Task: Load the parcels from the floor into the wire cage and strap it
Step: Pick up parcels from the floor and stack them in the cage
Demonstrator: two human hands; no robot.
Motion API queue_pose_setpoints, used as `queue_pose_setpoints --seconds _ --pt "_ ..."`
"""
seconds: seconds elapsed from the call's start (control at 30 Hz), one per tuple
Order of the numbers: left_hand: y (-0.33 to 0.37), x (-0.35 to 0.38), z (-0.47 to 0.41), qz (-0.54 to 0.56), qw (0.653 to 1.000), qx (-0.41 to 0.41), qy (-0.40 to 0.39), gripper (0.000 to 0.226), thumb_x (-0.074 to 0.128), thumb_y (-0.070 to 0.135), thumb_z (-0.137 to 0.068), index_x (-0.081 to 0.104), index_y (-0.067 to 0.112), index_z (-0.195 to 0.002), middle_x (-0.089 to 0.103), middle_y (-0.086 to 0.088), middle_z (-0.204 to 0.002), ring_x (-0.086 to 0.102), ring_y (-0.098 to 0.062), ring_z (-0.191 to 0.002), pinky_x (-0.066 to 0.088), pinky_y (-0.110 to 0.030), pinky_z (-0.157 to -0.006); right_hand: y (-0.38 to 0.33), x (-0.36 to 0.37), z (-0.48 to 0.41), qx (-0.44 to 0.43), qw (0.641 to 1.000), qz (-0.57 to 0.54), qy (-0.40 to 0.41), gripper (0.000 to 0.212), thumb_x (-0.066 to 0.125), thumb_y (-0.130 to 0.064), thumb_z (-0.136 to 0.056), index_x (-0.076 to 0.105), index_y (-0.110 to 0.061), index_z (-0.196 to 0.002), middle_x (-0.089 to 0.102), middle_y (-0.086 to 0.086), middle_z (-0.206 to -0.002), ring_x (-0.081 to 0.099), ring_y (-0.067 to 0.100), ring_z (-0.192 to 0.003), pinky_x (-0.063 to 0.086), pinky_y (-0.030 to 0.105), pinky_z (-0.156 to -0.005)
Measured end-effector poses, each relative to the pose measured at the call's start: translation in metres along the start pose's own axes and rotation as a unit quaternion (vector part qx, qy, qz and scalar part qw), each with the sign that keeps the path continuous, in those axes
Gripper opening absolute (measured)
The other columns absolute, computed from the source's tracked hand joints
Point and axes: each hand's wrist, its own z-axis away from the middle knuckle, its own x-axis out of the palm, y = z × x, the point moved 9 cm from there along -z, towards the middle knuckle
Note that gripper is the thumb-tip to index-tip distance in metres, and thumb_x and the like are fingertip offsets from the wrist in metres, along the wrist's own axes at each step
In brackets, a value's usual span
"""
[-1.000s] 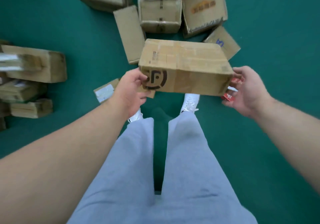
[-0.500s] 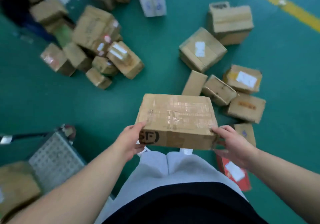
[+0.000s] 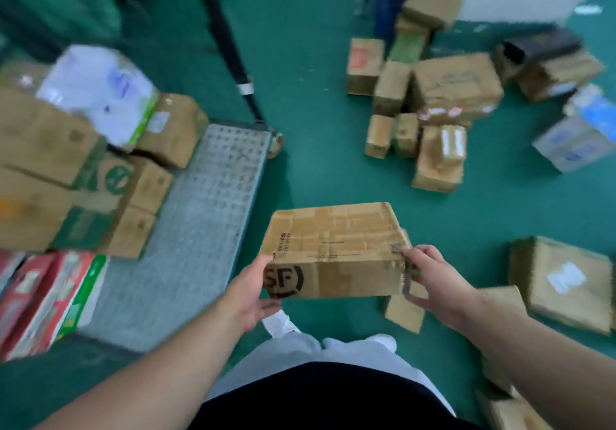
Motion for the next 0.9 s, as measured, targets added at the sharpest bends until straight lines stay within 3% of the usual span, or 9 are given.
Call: queue_pose_setpoints --seconds 0.07,0.17,0.27,0.33,0.43,0.57,0.7,0.83,0.9 --pt "-0.003 -0.061 -0.005 0.06 0.998 -0.016 0.025 0.03 0.061 0.049 -0.095 0.065 0.022 -0.108 0.067 -0.01 -0.118 0.066 -0.041 -0.108 0.052 -0.051 -0.103 -0.019 0.066 -0.007 -0.007 0.998 0.051 -0.024 0.016 0.062 -0.04 -0.099 0.058 -0.025 -0.098 0.065 0.001 -0.109 0.06 0.02 -0.102 0.053 0.043 -0.085" --pt "-0.006 -0.147 -0.01 0.139 0.988 -0.029 0.058 0.034 0.061 0.047 -0.094 0.066 0.019 -0.113 0.066 -0.011 -0.113 0.067 -0.04 -0.103 0.056 -0.044 -0.092 -0.037 0.17 -0.01 -0.023 0.991 0.117 -0.067 0.018 0.061 -0.039 -0.099 0.057 -0.022 -0.103 0.061 0.001 -0.108 0.058 0.02 -0.103 0.052 0.044 -0.086" --pt "-0.008 -0.227 -0.017 0.2 0.975 -0.028 0.09 0.035 0.057 0.049 -0.098 0.065 0.019 -0.114 0.067 -0.008 -0.112 0.067 -0.037 -0.103 0.055 -0.041 -0.089 -0.047 0.274 -0.011 -0.036 0.977 0.177 -0.117 0.017 0.06 -0.038 -0.099 0.055 -0.022 -0.104 0.06 0.004 -0.111 0.057 0.021 -0.103 0.052 0.041 -0.079" --pt "-0.011 -0.28 -0.02 0.248 0.961 -0.027 0.122 0.036 0.055 0.051 -0.098 0.065 0.02 -0.113 0.067 -0.006 -0.111 0.067 -0.035 -0.1 0.056 -0.037 -0.082 -0.054 0.343 -0.008 -0.054 0.963 0.22 -0.15 0.017 0.06 -0.037 -0.098 0.055 -0.022 -0.105 0.06 0.005 -0.112 0.056 0.022 -0.104 0.052 0.041 -0.077" --pt "-0.019 -0.347 -0.02 0.327 0.929 -0.026 0.172 0.036 0.058 0.05 -0.097 0.066 0.018 -0.111 0.066 -0.007 -0.108 0.067 -0.034 -0.099 0.056 -0.038 -0.082 -0.063 0.43 0.0 -0.073 0.937 0.28 -0.196 0.019 0.06 -0.037 -0.097 0.056 -0.02 -0.105 0.06 0.006 -0.114 0.058 0.024 -0.107 0.053 0.043 -0.081" --pt "-0.041 -0.399 -0.013 0.408 0.886 -0.053 0.215 0.03 0.061 0.045 -0.098 0.067 0.016 -0.099 0.065 -0.007 -0.098 0.062 -0.029 -0.092 0.053 -0.037 -0.08 -0.068 0.518 0.008 -0.08 0.891 0.376 -0.242 0.016 0.063 -0.031 -0.097 0.058 -0.016 -0.101 0.061 0.015 -0.115 0.062 0.032 -0.11 0.056 0.045 -0.079" --pt "-0.064 -0.421 -0.005 0.496 0.828 -0.06 0.255 0.027 0.061 0.038 -0.1 0.068 0.012 -0.101 0.066 -0.009 -0.094 0.063 -0.031 -0.093 0.05 -0.039 -0.082 -0.059 0.592 0.011 -0.063 0.832 0.462 -0.302 0.024 0.061 -0.036 -0.1 0.057 -0.014 -0.109 0.069 0.012 -0.106 0.069 0.026 -0.097 0.058 0.04 -0.074" --pt "-0.095 -0.418 0.006 0.548 0.767 -0.091 0.321 0.03 0.058 0.041 -0.102 0.07 0.013 -0.105 0.074 -0.012 -0.092 0.069 -0.032 -0.087 0.055 -0.038 -0.072 -0.048 0.65 0.005 -0.046 0.761 0.549 -0.341 0.029 0.062 -0.043 -0.098 0.057 -0.017 -0.109 0.069 0.014 -0.108 0.068 0.031 -0.101 0.055 0.055 -0.097" --pt "-0.106 -0.409 0.01 0.587 0.73 -0.101 0.337 0.032 0.059 0.043 -0.101 0.071 0.015 -0.107 0.074 -0.014 -0.098 0.068 -0.03 -0.087 0.056 -0.042 -0.081 -0.043 0.674 0.007 -0.042 0.723 0.59 -0.358 0.029 0.062 -0.044 -0.096 0.056 -0.018 -0.107 0.068 0.012 -0.109 0.066 0.028 -0.102 0.051 0.054 -0.101"
